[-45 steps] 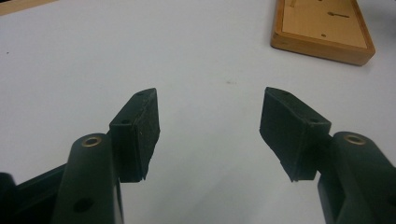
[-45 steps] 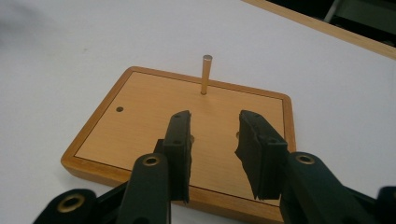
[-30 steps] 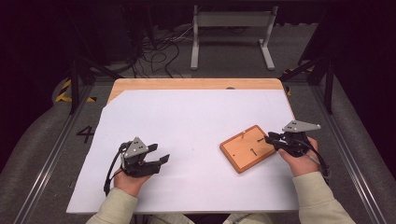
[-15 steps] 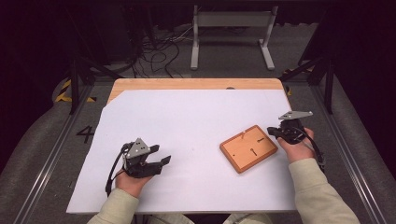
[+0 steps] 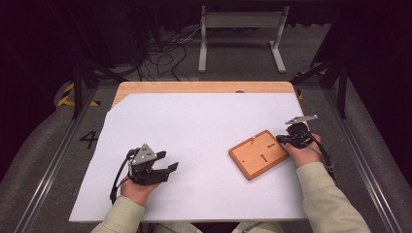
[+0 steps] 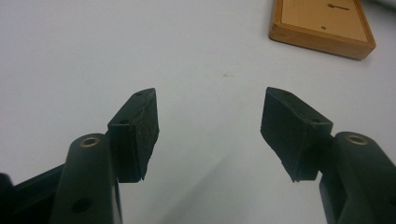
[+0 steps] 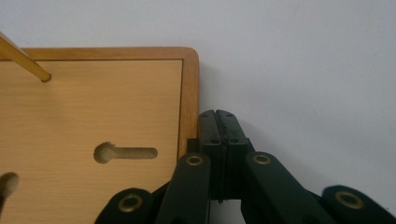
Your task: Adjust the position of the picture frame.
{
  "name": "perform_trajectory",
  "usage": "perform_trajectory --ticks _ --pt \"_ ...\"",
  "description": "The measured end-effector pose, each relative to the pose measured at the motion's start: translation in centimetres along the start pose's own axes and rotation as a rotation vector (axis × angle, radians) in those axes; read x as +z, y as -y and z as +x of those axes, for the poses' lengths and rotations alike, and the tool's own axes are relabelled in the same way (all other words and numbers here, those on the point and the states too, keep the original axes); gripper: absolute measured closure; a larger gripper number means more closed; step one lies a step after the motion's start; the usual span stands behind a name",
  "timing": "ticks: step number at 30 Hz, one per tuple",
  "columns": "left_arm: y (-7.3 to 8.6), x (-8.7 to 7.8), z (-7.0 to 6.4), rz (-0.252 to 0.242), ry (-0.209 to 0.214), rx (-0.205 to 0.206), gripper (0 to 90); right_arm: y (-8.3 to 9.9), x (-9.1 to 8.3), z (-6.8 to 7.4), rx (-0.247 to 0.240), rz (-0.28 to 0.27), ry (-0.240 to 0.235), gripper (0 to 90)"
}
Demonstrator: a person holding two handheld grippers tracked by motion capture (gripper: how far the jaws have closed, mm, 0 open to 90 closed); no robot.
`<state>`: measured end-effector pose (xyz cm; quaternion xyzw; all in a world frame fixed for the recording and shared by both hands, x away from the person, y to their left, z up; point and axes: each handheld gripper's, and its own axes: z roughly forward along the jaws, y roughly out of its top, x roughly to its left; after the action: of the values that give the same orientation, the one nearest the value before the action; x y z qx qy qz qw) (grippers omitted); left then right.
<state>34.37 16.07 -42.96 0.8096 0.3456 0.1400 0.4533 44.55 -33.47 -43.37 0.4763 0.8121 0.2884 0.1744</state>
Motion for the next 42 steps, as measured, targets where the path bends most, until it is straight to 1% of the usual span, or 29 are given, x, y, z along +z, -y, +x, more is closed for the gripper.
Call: perform_trajectory --ticks 1,2,4,6,9,12,15,16,19,22,23,26,28,30,31,32,33,35,36,37,38,40,41,42 --pt "0.0 0.0 0.0 -0.001 0.0 0.002 36.9 0.0 0.1 0.1 -0.012 0.002 0.01 90.0" --pt "0.0 0.0 0.0 -0.004 -0.003 0.007 36.9 0.0 0.1 0.2 -0.011 0.003 0.015 90.0" --pt "0.0 0.1 -0.1 -0.004 -0.002 -0.001 36.9 0.0 0.0 0.3 -0.008 0.005 0.019 90.0" --pt "0.0 0.2 -0.1 -0.001 0.003 0.003 36.9 0.0 0.0 0.4 -0.007 0.005 0.026 90.0" --pt "-0.1 0.2 -0.1 0.001 0.001 0.007 36.9 0.1 0.0 0.8 -0.004 0.008 0.011 90.0" --pt "0.0 0.3 -0.1 0.0 0.005 -0.001 36.9 0.2 0.0 1.5 -0.007 0.003 -0.015 90.0" --pt "-0.1 0.3 -0.1 0.001 0.006 0.01 36.9 0.4 0.1 2.6 -0.023 -0.003 -0.052 90.0" --pt "-0.1 0.3 -0.2 0.0 0.006 0.006 36.9 0.4 0.1 3.1 -0.025 -0.006 -0.067 90.0" --pt "-0.1 0.3 -0.2 0.0 0.004 0.004 36.9 0.3 0.2 4.5 -0.053 -0.008 -0.098 90.0" --pt "-0.1 0.3 -0.2 -0.001 0.002 0.008 36.9 0.2 0.5 6.2 -0.086 -0.002 -0.138 90.0" --pt "-0.1 0.3 -0.2 -0.001 0.002 0.008 36.9 0.2 0.5 6.2 -0.086 -0.002 -0.138 90.0" --pt "-0.1 0.4 -0.2 0.002 0.003 0.011 37.2 -0.1 0.8 8.2 -0.129 0.0 -0.18 90.0" --pt "0.0 0.4 -0.2 0.006 0.01 0.011 39.0 -0.2 0.9 9.1 -0.148 0.0 -0.204 90.0" --pt "0.0 0.4 -0.1 0.001 0.019 0.009 40.6 -0.3 1.0 9.8 -0.172 -0.009 -0.206 90.0" --pt "0.0 0.5 -0.2 -0.003 0.033 0.003 42.9 -0.4 0.8 10.0 -0.181 -0.032 -0.199 90.0" --pt "-0.1 0.5 -0.2 -0.006 0.034 0.011 45.7 -0.6 0.5 9.9 -0.183 -0.059 -0.187 90.0" --pt "-0.1 0.5 -0.2 -0.006 0.04 0.008 47.9 -0.7 0.2 9.7 -0.183 -0.072 -0.173 90.0" --pt "-0.2 0.7 -0.3 -0.006 0.061 0.011 53.1 -0.7 -0.2 9.5 -0.179 -0.087 -0.178 90.0" --pt "-0.2 0.9 -0.4 -0.001 0.069 0.013 55.2 -0.5 -0.6 9.4 -0.185 -0.092 -0.18 90.0" --pt "-0.2 0.9 -0.4 -0.001 0.069 0.013 57.7 -0.3 -1.0 9.5 -0.195 -0.095 -0.179 90.0" --pt "-0.3 1.0 -0.4 0.004 0.071 0.013 57.7 -0.3 -1.0 9.5 -0.195 -0.095 -0.179 90.0" --pt "-0.4 1.2 -0.5 0.011 0.089 0.014 63.0 0.3 -1.9 9.8 -0.222 -0.104 -0.187 90.0" --pt "-0.5 1.3 -0.6 0.011 0.097 0.01 63.9 0.6 -2.3 9.9 -0.233 -0.11 -0.194 90.0" --pt "-0.5 1.3 -0.6 0.013 0.101 0.018 64.5 0.8 -2.8 10.0 -0.246 -0.115 -0.203 90.0"
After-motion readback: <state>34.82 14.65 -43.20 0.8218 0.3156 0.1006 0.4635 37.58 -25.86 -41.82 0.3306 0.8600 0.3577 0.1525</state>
